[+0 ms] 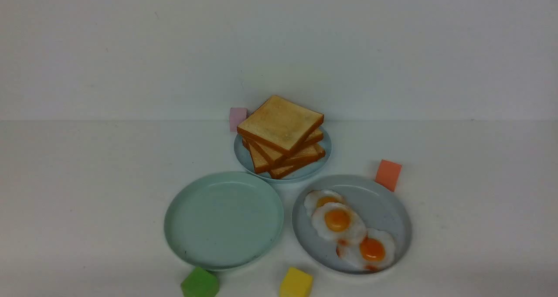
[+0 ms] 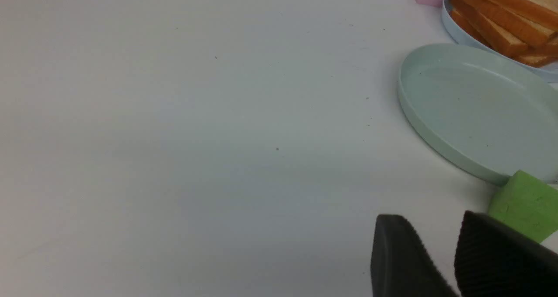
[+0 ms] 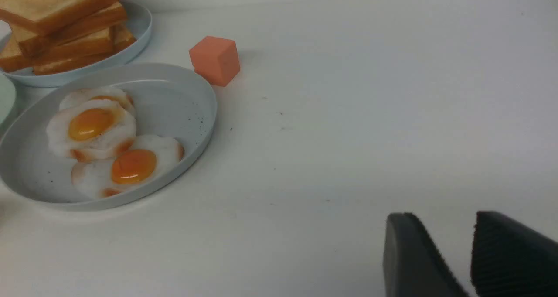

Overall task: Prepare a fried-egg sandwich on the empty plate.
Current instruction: Use the left arm to grab a slice of bread

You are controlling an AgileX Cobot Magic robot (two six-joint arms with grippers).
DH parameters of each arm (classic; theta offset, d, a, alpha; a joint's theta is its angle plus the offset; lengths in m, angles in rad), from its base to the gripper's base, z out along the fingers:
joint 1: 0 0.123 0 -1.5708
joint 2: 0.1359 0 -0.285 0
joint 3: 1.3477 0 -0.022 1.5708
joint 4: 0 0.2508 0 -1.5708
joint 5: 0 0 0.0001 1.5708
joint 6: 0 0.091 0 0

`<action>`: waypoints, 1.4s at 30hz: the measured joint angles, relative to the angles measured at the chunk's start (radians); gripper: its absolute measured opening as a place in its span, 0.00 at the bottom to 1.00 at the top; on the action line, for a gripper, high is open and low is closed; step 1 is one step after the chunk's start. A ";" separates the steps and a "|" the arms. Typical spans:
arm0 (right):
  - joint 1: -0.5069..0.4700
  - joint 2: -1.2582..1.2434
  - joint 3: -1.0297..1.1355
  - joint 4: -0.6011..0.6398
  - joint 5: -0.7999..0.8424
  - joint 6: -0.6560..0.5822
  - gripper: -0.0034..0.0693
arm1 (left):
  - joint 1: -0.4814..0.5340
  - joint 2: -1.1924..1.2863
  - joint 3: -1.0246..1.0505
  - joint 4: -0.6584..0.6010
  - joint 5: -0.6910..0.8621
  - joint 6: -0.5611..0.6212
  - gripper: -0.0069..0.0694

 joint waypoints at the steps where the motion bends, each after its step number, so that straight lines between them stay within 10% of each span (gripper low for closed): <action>1: 0.000 0.000 0.000 0.000 0.000 0.000 0.38 | 0.000 0.000 0.000 0.000 0.000 0.000 0.38; 23: 0.000 0.000 0.000 0.000 0.000 0.000 0.38 | 0.000 0.000 0.000 -0.011 -0.029 -0.010 0.40; 34: 0.000 0.000 0.000 0.000 0.000 0.000 0.38 | 0.000 0.000 0.000 -0.629 -0.421 -0.334 0.40; 42: 0.000 0.000 0.000 0.000 0.000 0.000 0.38 | 0.000 0.104 -0.260 -0.501 -0.170 -0.175 0.27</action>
